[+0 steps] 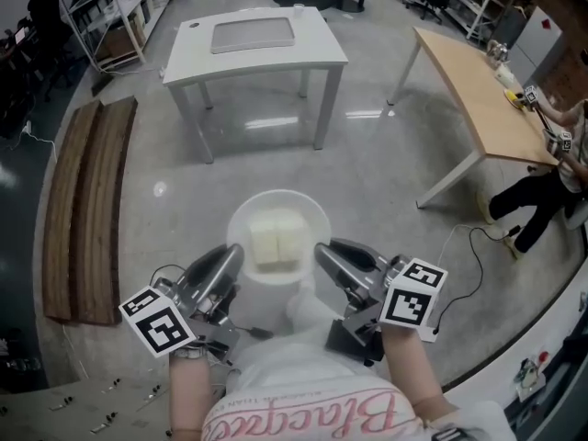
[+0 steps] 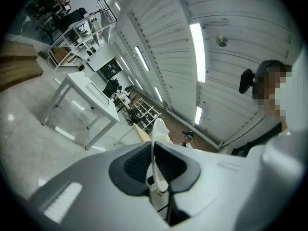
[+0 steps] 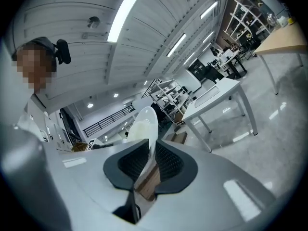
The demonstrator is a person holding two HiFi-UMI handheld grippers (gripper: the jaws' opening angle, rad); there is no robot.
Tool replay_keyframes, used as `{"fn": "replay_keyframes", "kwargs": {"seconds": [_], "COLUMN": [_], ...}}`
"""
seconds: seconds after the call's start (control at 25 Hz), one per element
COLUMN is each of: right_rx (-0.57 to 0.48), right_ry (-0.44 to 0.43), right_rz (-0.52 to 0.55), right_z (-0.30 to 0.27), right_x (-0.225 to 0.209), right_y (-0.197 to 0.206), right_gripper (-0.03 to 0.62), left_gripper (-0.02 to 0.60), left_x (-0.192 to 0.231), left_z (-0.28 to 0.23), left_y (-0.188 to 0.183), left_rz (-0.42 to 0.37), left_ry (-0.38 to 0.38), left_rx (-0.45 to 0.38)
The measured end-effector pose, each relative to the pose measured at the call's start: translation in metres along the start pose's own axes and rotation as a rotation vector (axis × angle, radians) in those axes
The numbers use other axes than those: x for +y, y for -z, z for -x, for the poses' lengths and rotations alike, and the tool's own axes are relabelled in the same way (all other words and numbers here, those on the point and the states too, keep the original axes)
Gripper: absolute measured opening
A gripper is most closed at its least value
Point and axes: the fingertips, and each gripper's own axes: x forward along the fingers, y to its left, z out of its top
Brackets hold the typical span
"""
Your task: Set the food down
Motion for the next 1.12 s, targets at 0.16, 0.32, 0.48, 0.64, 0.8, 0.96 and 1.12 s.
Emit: {"fn": "replay_keyframes", "kwargs": {"seconds": [0.16, 0.32, 0.48, 0.64, 0.8, 0.96, 1.12], "right_rx": [0.000, 0.013, 0.019, 0.015, 0.018, 0.007, 0.018], "right_ry": [-0.025, -0.053, -0.071, -0.073, -0.066, -0.057, -0.064], "right_rz": [-0.005, -0.012, 0.005, 0.007, 0.005, -0.012, -0.020], "right_z": [-0.017, -0.035, -0.046, -0.051, -0.053, -0.058, -0.069], "right_x": [-0.015, -0.034, -0.053, -0.073, -0.092, -0.102, -0.108], "right_y": [-0.025, -0.050, -0.078, -0.102, -0.111, -0.119, -0.121], "right_gripper": [0.043, 0.043, 0.041, 0.040, 0.040, 0.040, 0.040], "left_gripper": [0.025, 0.025, 0.025, 0.026, 0.026, 0.025, 0.023], "left_x": [0.009, 0.021, 0.031, 0.036, 0.045, 0.051, 0.062], "left_z": [-0.021, -0.044, -0.070, -0.097, -0.116, -0.127, -0.133], "left_y": [-0.022, -0.043, -0.060, -0.070, -0.069, -0.074, -0.081], "left_rz": [-0.005, -0.007, 0.000, 0.001, 0.015, 0.024, 0.033], "left_ry": [-0.011, -0.028, -0.029, -0.028, -0.024, -0.020, -0.017], "left_rx": [-0.007, -0.024, -0.050, -0.063, -0.057, -0.049, -0.047]}}
